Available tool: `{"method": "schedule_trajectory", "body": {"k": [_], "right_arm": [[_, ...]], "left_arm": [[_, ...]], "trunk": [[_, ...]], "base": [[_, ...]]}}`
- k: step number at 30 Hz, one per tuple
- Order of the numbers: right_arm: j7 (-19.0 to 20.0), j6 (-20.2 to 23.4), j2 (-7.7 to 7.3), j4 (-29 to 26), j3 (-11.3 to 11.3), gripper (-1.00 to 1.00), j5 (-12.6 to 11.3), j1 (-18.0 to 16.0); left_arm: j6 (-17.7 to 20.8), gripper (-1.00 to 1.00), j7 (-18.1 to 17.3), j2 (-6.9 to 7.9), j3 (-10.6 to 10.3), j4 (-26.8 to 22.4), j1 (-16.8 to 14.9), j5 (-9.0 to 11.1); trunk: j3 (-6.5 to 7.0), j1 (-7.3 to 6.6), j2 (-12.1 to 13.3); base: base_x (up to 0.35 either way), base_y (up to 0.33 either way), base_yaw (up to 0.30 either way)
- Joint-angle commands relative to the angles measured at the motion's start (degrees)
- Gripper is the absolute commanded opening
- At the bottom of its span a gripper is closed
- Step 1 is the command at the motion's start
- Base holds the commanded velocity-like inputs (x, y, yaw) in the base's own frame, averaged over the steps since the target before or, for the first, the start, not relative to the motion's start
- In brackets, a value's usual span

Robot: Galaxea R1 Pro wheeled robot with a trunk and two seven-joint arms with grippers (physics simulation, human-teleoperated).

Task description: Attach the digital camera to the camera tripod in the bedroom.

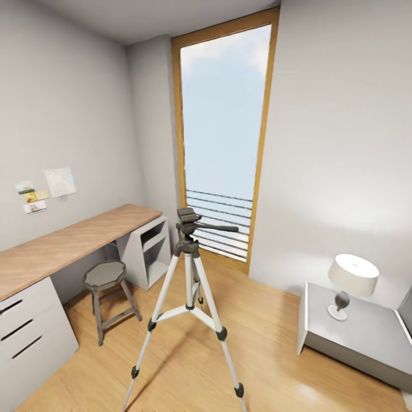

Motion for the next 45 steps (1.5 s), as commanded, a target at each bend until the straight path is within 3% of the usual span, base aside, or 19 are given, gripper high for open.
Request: {"method": "schedule_trajectory", "body": {"k": [1, 14, 45], "right_arm": [[0.1, 0.0, -0.03, 0.1, -0.5, 1.00, 0.5, 0.0], [0.1, 0.0, -0.03, 0.1, -0.5, 1.00, 0.5, 0.0], [0.7, -0.4, -0.21, 0.0, -0.5, 1.00, 0.7, -0.1]], "left_arm": [[0.0, -1.00, 0.0, 0.00, -0.5, 0.0, 0.0, 0.4], [0.0, -1.00, 0.0, 0.00, -0.4, 0.0, 0.0, 0.5], [0.0, -1.00, 0.0, 0.00, -0.5, 0.0, 0.0, 0.4]], "trunk": [[-0.02, 0.02, 0.0], [-0.02, 0.02, 0.0], [-0.02, 0.02, 0.0]], "base": [[0.000, -0.001, 0.269], [0.000, 0.000, 0.221], [0.000, 0.000, 0.008]]}}
